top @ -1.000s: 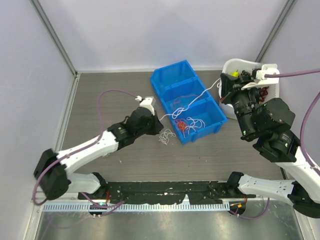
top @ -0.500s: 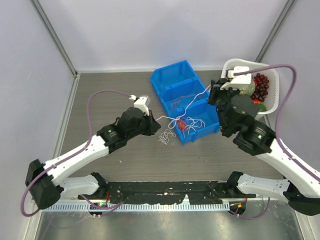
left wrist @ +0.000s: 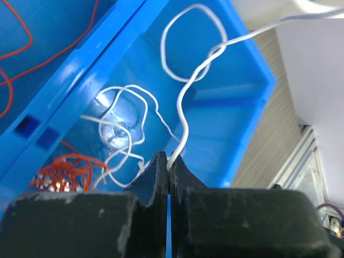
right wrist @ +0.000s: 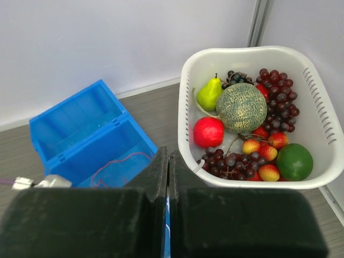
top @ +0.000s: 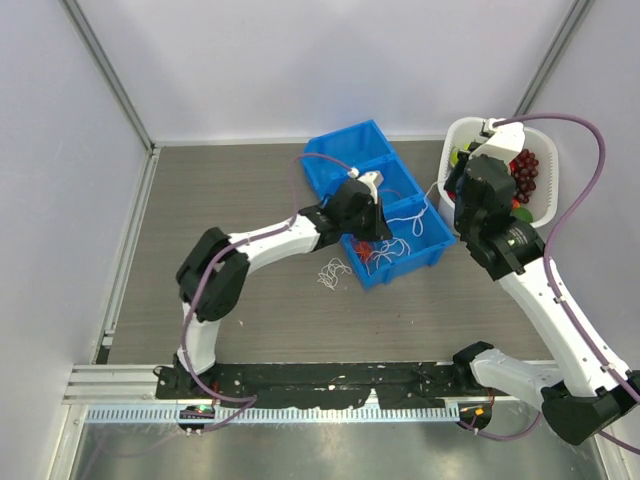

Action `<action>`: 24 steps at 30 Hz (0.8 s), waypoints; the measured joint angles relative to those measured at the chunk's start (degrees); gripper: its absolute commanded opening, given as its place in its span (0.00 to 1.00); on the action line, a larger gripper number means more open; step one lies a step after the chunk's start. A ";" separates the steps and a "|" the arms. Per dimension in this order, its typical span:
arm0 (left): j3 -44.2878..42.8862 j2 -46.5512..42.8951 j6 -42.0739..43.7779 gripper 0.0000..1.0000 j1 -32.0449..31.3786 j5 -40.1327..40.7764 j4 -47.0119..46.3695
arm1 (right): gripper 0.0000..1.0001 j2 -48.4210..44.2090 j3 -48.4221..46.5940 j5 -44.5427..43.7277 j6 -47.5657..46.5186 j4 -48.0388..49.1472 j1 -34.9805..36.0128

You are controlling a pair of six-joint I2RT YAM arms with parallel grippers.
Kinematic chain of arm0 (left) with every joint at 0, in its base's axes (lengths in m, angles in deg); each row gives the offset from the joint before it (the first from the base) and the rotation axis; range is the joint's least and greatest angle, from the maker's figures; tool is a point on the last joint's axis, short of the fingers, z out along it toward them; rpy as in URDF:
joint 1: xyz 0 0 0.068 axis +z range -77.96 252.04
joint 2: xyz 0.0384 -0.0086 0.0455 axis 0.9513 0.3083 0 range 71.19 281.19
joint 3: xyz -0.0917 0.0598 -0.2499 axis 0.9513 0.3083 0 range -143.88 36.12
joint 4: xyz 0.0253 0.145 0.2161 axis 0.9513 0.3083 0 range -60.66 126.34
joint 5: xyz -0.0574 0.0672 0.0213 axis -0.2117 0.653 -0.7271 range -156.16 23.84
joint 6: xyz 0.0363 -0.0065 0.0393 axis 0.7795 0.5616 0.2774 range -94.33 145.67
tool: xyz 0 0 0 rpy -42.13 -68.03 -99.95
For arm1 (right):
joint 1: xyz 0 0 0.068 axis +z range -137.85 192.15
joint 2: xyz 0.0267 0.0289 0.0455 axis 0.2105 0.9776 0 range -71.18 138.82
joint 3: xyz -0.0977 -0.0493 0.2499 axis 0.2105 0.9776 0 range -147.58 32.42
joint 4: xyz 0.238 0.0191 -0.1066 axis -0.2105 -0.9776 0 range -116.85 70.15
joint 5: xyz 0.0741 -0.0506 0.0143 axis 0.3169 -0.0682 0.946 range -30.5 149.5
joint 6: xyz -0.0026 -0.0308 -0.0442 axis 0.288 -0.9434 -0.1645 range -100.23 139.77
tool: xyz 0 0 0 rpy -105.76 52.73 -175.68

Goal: Untangle the cables

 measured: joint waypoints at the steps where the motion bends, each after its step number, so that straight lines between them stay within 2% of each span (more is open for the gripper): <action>1: -1.84 2.51 -0.04 0.17 -0.09 -0.20 0.76 | 0.01 0.00 0.61 1.01 0.24 0.15 -0.68; 3: -5.05 6.49 0.17 0.40 -0.17 -0.57 2.60 | 0.01 0.15 2.10 2.47 0.63 0.33 -1.68; 4: -6.05 7.63 0.48 0.47 -0.22 -0.61 3.30 | 0.01 0.39 2.60 2.89 0.83 0.31 -2.08; 10: -6.97 8.35 3.26 0.73 -0.96 1.70 7.23 | 0.01 1.77 3.89 3.58 1.20 -0.68 -3.76; 14: -6.97 6.23 6.67 0.75 -2.34 7.10 12.00 | 0.01 1.20 3.89 2.69 1.07 -0.66 -3.98; 18: -6.78 2.10 10.40 0.71 -5.07 13.09 15.74 | 0.01 0.70 3.89 2.16 0.96 -0.72 -4.00; 24: -5.81 -2.12 16.74 0.77 -7.89 19.52 17.66 | 0.01 0.66 3.91 2.58 1.01 -0.72 -4.00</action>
